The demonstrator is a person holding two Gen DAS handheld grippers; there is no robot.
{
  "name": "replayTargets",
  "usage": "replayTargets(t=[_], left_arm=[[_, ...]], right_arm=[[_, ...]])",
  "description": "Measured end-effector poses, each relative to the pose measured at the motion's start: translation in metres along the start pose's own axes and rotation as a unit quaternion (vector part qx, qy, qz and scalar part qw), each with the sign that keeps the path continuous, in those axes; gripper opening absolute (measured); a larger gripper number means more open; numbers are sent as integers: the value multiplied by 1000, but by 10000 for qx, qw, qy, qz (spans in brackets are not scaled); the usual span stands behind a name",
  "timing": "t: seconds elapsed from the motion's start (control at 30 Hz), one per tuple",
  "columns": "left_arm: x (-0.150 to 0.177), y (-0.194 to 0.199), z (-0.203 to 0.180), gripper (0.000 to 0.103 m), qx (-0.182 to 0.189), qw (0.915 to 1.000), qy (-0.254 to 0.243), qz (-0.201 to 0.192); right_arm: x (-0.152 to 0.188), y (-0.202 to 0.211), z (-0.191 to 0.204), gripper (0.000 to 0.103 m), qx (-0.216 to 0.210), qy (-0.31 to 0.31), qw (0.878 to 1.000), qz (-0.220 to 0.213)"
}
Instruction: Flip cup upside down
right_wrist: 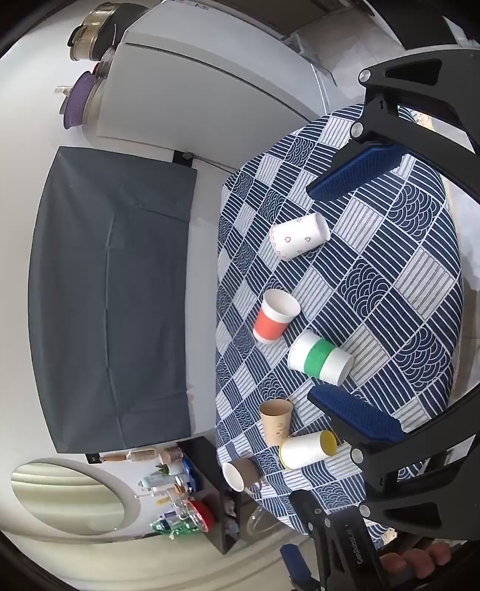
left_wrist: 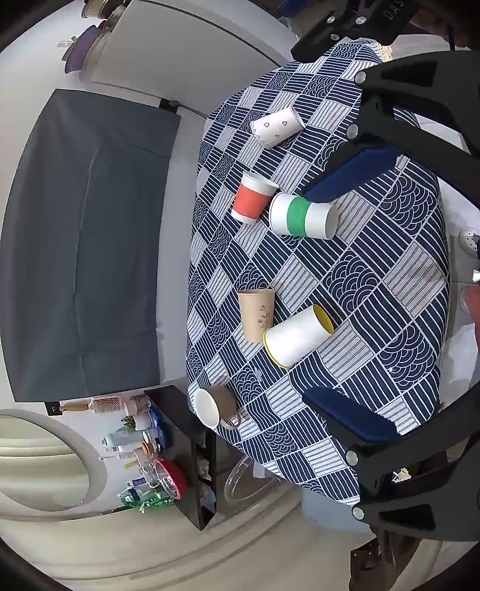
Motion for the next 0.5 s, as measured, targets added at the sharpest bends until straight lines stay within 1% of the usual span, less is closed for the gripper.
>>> replayTargets(t=[0.17, 0.2, 0.47, 0.5], left_arm=[[1, 2, 2, 98, 56, 10000, 31, 0], [3, -3, 3, 98, -2, 10000, 7, 50], [9, -10, 7, 98, -42, 10000, -48, 13], [3, -7, 2, 98, -96, 9999, -58, 42]], right_arm=[[0, 0, 0, 96, -17, -12, 10000, -6], [0, 0, 0, 96, -15, -5, 10000, -6], [1, -1, 2, 96, -35, 47, 10000, 1], [1, -1, 3, 96, -21, 49, 10000, 4]])
Point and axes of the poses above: each gripper's, at about its wrist camera, not at the fingertips, and y roughly against the way its jaws point, z to its left, x to its underside, the point moved 6 cm from there along -y, roughly the way its jaws point, and after that the axes turned 1 degree about -y, right-handed, at the moved point
